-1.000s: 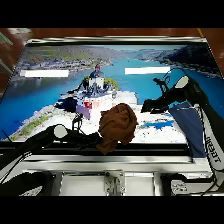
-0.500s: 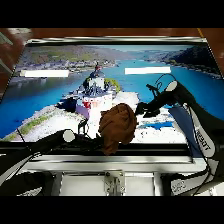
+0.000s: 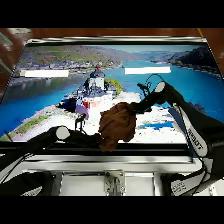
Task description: Fold the shirts.
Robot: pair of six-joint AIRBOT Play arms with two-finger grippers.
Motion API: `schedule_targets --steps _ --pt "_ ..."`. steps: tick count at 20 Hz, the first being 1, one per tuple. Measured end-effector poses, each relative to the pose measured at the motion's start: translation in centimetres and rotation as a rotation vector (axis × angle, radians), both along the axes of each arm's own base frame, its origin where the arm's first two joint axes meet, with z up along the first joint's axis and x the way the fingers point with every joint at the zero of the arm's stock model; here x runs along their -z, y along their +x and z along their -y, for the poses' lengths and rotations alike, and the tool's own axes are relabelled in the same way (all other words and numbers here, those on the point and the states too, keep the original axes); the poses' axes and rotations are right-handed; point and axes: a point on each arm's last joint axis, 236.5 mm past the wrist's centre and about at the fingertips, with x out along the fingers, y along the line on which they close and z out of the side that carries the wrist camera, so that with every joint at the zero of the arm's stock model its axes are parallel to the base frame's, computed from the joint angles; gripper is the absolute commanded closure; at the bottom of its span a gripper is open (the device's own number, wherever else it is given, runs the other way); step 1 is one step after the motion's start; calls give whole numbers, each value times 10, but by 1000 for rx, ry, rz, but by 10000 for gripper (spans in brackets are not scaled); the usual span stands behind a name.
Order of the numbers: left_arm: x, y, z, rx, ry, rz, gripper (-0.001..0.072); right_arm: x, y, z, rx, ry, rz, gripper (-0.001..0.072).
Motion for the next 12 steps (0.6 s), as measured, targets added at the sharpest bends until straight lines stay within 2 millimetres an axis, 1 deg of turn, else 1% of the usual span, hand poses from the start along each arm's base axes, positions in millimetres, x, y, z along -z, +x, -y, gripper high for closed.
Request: schedule_targets --steps 1,2,3,4,5,6,7,8,9,10,11,12 --pt "-22 14 -5 23 3 79 677 -19 10 -1 -11 9 63 636" --pt "-54 33 -13 44 15 187 676 -48 22 -2 -29 20 154 636" --pt "-91 51 -21 49 22 305 676 -79 32 -3 -48 29 251 636" --pt "-139 72 -32 38 29 451 676 -119 42 -3 -66 39 369 636" --pt "-191 87 -44 14 29 597 676 -160 49 -3 -77 47 486 636" --pt "-253 98 -59 -27 22 760 676 -208 52 -3 -78 57 619 636" --pt "-313 102 -75 -79 5 911 675 -255 52 -2 -71 69 742 636" --pt "-375 98 -93 -138 -19 1061 675 -305 45 1 -60 79 871 636" --pt "-428 88 -109 -188 -46 1188 675 -351 35 5 -42 92 988 636" --pt "-475 72 -124 -233 -74 1300 675 -396 20 9 -21 108 1100 636" --pt "-511 55 -139 -270 -93 1393 674 -431 4 13 1 125 1186 636" --pt "-536 39 -150 -296 -105 1458 674 -464 -17 18 28 147 1262 636"
